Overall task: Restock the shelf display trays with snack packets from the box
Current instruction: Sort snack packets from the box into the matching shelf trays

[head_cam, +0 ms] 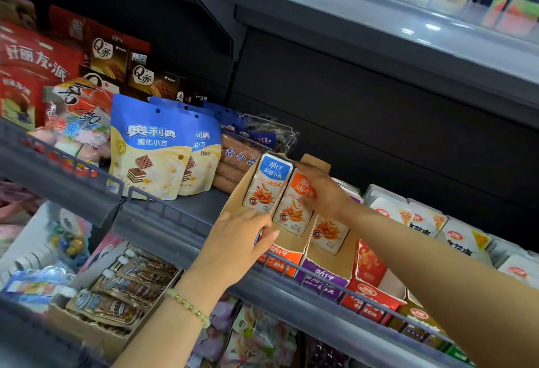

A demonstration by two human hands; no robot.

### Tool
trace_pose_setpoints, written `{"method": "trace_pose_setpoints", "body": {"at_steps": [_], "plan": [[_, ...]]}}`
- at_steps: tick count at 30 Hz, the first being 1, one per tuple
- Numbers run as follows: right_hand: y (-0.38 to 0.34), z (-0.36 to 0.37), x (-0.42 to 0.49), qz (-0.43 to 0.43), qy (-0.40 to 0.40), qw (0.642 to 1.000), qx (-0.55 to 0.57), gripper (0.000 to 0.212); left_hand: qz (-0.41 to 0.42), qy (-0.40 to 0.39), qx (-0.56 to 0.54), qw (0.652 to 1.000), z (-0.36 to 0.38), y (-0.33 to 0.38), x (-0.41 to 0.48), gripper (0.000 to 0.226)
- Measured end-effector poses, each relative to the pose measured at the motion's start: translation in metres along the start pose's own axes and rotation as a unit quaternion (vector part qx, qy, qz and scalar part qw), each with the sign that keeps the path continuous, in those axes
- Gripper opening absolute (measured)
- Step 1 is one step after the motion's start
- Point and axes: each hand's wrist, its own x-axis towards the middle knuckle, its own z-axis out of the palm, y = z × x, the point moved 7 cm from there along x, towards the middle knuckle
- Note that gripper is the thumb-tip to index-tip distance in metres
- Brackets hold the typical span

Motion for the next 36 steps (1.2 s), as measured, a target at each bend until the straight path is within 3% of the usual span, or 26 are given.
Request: {"method": "trace_pose_setpoints", "body": {"at_steps": [7,15,19,22,26,30,36], "plan": [[-0.004,-0.005,-0.001,-0.01,0.015,1.0,-0.023,0.078,0.005,0.009,0.027,1.0,-0.003,0.002,0.0,0.02],[-0.036,-0.034,-0.048,-0.034,0.057,0.996,0.06,0.071,-0.012,-0.014,0.061,0.998,-0.011,0.018,-0.021,0.048],[-0.04,-0.046,-0.11,-0.044,0.033,0.986,0.155,0.062,-0.018,-0.062,0.016,0.998,-0.009,0.042,-0.062,0.078],[-0.032,-0.037,-0.167,-0.042,0.011,0.98,0.192,0.057,-0.042,-0.125,-0.011,0.991,0.001,0.06,-0.104,0.071],[-0.007,0.013,-0.245,0.003,-0.058,0.951,0.304,0.036,-0.058,-0.224,-0.054,0.971,0.027,0.082,-0.156,0.053],[0.032,0.102,-0.316,0.074,-0.146,0.934,0.318,0.025,-0.081,-0.32,-0.093,0.939,0.068,0.092,-0.197,0.08],[0.074,0.208,-0.376,0.193,-0.269,0.904,0.27,0.052,-0.131,-0.295,-0.157,0.933,0.083,0.096,-0.217,0.071]]}}
